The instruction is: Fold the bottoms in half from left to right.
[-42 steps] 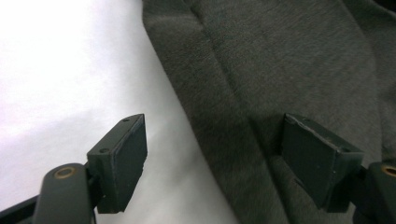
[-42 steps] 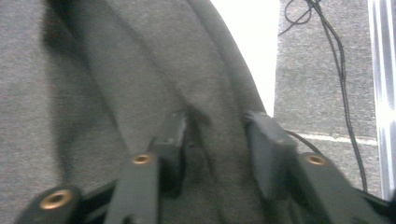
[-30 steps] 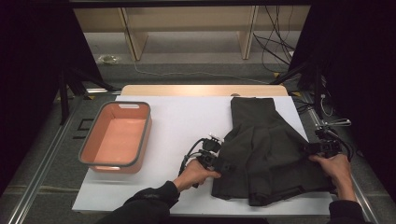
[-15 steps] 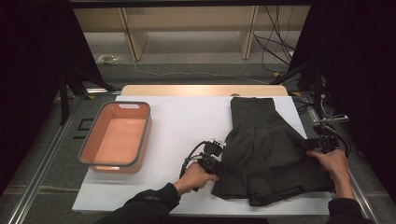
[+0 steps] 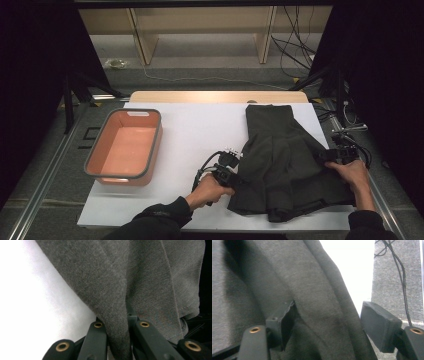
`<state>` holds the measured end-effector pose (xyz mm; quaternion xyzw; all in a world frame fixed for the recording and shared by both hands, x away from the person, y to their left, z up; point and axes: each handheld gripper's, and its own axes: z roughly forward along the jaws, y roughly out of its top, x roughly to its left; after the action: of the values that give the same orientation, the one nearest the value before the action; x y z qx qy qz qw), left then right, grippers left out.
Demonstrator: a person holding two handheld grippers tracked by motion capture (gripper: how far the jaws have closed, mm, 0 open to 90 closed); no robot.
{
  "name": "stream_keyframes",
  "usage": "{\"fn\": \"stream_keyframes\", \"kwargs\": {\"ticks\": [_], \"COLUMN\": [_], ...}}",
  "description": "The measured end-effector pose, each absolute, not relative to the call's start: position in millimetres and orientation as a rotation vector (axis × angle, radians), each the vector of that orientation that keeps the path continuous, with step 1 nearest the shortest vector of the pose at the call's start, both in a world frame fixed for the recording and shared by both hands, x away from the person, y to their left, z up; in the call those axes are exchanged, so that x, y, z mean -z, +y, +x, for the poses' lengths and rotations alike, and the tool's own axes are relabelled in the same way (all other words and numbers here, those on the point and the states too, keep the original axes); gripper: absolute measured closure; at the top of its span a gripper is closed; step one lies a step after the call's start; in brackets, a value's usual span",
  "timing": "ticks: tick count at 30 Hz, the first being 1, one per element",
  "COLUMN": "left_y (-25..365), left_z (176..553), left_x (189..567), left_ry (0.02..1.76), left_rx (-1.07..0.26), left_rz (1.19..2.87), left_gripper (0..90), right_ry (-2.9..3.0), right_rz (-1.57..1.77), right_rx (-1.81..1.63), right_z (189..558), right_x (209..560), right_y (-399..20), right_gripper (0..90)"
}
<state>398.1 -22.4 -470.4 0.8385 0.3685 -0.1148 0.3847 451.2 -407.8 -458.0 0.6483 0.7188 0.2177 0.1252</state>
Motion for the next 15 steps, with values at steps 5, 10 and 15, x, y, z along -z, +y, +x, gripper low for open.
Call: {"fn": "stream_keyframes", "kwargs": {"ticks": [5, 10, 15], "left_y": [-21, -20, -14], "left_z": [400, 399, 401], "left_x": [471, 470, 470], "left_ry": [0.935, 0.935, 0.917], "left_rx": [0.310, 0.297, 0.284], "left_rz": [2.146, 2.140, 2.146], "left_gripper": [79.1, 82.1, 84.8], "right_ry": [2.110, 2.119, 2.159], "right_rz": [1.886, 1.936, 1.950], "right_rx": [-0.598, -0.605, -0.623], "right_z": [451, 446, 438], "right_x": [462, 459, 457], "right_y": [-407, -405, -397], "right_gripper": [36.8, 71.7, 82.1]}}
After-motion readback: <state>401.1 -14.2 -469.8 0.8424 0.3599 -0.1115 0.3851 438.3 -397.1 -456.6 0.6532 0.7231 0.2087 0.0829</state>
